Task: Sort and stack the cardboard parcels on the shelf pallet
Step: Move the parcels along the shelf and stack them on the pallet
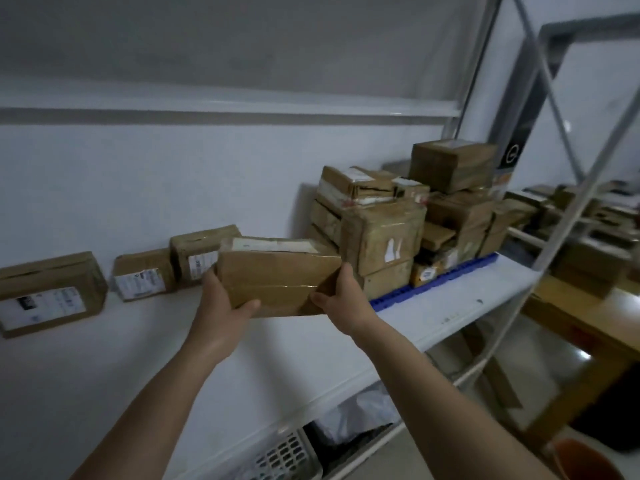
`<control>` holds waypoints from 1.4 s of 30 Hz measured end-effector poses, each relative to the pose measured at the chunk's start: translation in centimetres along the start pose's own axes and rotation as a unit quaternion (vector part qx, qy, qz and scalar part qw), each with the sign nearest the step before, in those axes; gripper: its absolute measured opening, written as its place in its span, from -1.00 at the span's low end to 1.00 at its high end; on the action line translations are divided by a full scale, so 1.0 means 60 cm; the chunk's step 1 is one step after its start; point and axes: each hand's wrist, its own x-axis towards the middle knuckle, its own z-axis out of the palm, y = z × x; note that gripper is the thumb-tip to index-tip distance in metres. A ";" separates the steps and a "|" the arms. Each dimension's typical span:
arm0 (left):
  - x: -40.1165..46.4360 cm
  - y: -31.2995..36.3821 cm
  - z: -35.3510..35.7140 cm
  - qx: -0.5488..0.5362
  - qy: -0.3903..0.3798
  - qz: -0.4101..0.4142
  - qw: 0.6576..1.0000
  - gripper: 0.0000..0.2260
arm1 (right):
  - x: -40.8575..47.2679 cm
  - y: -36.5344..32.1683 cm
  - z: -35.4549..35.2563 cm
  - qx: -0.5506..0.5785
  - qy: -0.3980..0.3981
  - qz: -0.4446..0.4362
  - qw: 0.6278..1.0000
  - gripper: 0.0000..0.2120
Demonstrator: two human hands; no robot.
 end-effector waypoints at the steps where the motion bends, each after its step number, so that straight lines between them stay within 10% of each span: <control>1: -0.004 0.009 0.015 -0.002 -0.005 0.008 1.000 -0.32 | -0.007 0.004 -0.016 0.012 0.010 -0.002 1.000 -0.61; 29: -0.060 0.279 0.611 -0.002 -0.172 0.057 0.984 -0.18 | 0.011 0.237 -0.629 0.116 0.154 0.005 0.981 -0.51; 42: 0.007 0.313 0.745 0.009 -0.145 0.070 0.987 -0.24 | 0.116 0.322 -0.732 0.163 0.182 0.004 0.970 -0.45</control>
